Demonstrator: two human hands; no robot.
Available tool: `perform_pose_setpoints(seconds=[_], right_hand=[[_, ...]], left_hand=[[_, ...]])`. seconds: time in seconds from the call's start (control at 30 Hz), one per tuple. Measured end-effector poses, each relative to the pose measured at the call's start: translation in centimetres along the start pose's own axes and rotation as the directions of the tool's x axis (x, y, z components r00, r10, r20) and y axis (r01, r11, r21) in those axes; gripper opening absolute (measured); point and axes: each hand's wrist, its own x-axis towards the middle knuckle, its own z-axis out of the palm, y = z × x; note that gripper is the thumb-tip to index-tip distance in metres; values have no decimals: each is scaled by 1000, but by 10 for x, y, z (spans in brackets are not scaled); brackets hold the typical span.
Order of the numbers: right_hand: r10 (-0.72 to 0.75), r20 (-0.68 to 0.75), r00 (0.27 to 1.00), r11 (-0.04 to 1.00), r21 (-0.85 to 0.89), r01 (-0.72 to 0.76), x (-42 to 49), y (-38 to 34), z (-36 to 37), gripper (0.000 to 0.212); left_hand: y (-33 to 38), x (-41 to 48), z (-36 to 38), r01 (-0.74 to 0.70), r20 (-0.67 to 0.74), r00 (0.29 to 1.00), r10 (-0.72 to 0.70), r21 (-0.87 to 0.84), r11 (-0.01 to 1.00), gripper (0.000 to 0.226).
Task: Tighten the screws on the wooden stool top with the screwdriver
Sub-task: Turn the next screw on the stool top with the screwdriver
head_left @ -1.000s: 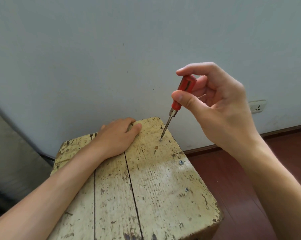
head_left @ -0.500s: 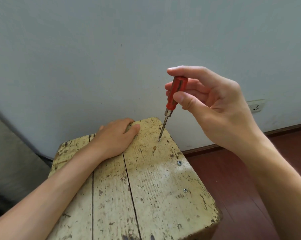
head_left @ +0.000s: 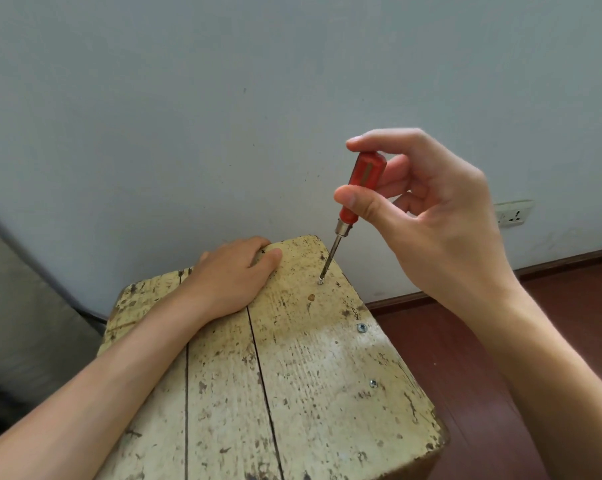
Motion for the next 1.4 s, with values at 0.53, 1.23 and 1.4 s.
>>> perform_pose_setpoints(seconds=[0.53, 1.23, 1.4], right_hand=[[11, 113, 994, 990, 140, -27, 3, 0, -6, 31], [-43, 237, 971, 992, 127, 13, 3, -4, -13, 37], [24, 120, 992, 999, 44, -30, 2, -5, -4, 32]], left_hand=[[2, -1, -1, 11, 13, 1000, -11, -10, 1000, 46], [0, -1, -1, 11, 12, 1000, -11, 7, 1000, 46], [1, 0, -1, 11, 7, 1000, -11, 8, 1000, 45]])
